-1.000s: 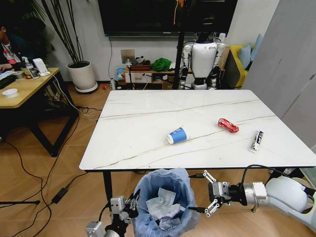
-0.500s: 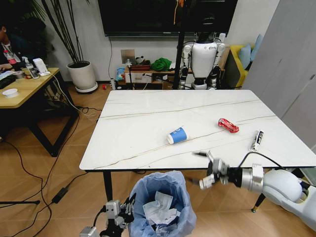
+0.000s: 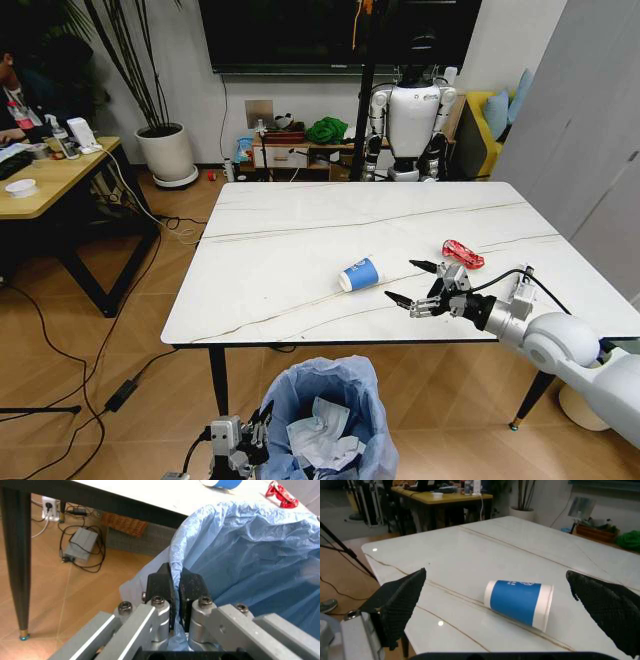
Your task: Pick up the trash bin and place the trash from the table into it.
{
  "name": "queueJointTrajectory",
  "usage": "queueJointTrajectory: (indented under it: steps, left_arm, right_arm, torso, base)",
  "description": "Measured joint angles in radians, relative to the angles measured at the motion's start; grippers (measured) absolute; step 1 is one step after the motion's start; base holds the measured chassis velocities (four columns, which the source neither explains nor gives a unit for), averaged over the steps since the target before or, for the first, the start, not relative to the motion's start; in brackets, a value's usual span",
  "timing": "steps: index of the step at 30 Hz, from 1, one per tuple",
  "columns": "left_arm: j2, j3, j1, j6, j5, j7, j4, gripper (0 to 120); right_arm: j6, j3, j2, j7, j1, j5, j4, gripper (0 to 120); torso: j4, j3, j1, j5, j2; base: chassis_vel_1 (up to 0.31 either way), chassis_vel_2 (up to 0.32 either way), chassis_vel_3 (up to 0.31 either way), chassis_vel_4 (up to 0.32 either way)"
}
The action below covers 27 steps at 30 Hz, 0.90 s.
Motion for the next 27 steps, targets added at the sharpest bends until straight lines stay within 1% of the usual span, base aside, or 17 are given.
queueJointTrajectory:
  steps: [1,2,3,4,5,7,8,11,12,16,17,21,27]
  left_arm:
    - [0.0,-0.008,0.011,-0.003,0.002,0.003,-0.005,0]
    - [-0.002,-0.022,0.023,-0.007,0.005,0.006,-0.014,0]
    - [-0.002,-0.022,0.023,-0.007,0.005,0.006,-0.014,0]
    - [-0.005,-0.031,0.03,-0.009,0.006,0.007,-0.021,0]
    - [-0.006,-0.039,0.036,-0.01,0.007,0.007,-0.026,0]
    - [-0.011,-0.056,0.048,-0.011,0.008,0.008,-0.041,0]
    - [-0.011,-0.056,0.048,-0.011,0.008,0.008,-0.041,0]
    - [-0.019,-0.073,0.059,-0.014,0.012,0.01,-0.051,0]
    - [-0.019,-0.073,0.059,-0.014,0.012,0.01,-0.051,0]
    - [-0.024,-0.082,0.066,-0.018,0.014,0.012,-0.054,0]
    - [-0.024,-0.082,0.066,-0.018,0.014,0.012,-0.054,0]
    - [-0.031,-0.084,0.06,-0.019,0.013,0.013,-0.053,0]
    - [-0.037,-0.083,0.051,-0.019,0.01,0.012,-0.041,0]
  right_arm:
    - [-0.01,-0.011,0.015,-0.006,0.017,0.005,-0.019,100]
    - [-0.02,-0.031,0.035,-0.015,0.043,0.007,-0.049,100]
    - [-0.02,-0.031,0.035,-0.015,0.043,0.007,-0.049,100]
    - [-0.026,-0.047,0.049,-0.02,0.066,0.008,-0.068,100]
    - [-0.03,-0.058,0.058,-0.022,0.081,0.011,-0.079,100]
    - [-0.043,-0.099,0.088,-0.024,0.133,0.016,-0.116,100]
    - [-0.043,-0.099,0.088,-0.024,0.133,0.016,-0.116,100]
    - [-0.053,-0.154,0.139,-0.026,0.209,0.002,-0.177,100]
    - [-0.053,-0.154,0.139,-0.026,0.209,0.002,-0.177,100]
    - [-0.056,-0.215,0.196,-0.048,0.302,-0.024,-0.274,100]
    - [-0.056,-0.215,0.196,-0.048,0.302,-0.024,-0.274,100]
    - [-0.047,-0.252,0.232,-0.079,0.349,-0.042,-0.361,100]
    - [-0.034,-0.265,0.253,-0.112,0.36,-0.06,-0.429,100]
  torso:
    - [0.0004,0.0,0.0,0.0002,0.0]
    - [0.0002,0.0,0.0,0.0006,0.0]
    - [0.0002,0.0,0.0,0.0006,0.0]
    - [0.0008,0.0,0.0,0.0008,0.0]
    - [0.0007,0.0,0.0,0.0001,0.0]
    - [0.0006,0.0,0.0,0.0002,0.0]
    - [0.0006,0.0,0.0,0.0002,0.0]
    - [0.0004,0.0,0.0,0.0001,0.0]
    - [0.0004,0.0,0.0,0.0001,0.0]
    - [0.0007,0.0,0.0,0.0,0.0]
    - [0.0007,0.0,0.0,0.0,0.0]
    - [0.0006,0.0,0.0,0.0002,0.0]
    - [0.0003,0.0,0.0,0.0002,0.0]
  base:
    - [0.0,0.0,0.0,0.0]
    - [0.0,0.0,0.0,0.0]
    - [0.0,0.0,0.0,0.0]
    - [0.0,0.0,0.0,0.0]
    - [0.0,0.0,0.0,0.0]
    - [0.0,0.0,0.0,0.0]
    - [0.0,0.0,0.0,0.0]
    - [0.0,0.0,0.0,0.0]
    - [0.0,0.0,0.0,0.0]
    - [0.0,0.0,0.0,0.0]
    - [0.0,0.0,0.0,0.0]
    - [0.0,0.0,0.0,0.0]
    - [0.0,0.0,0.0,0.0]
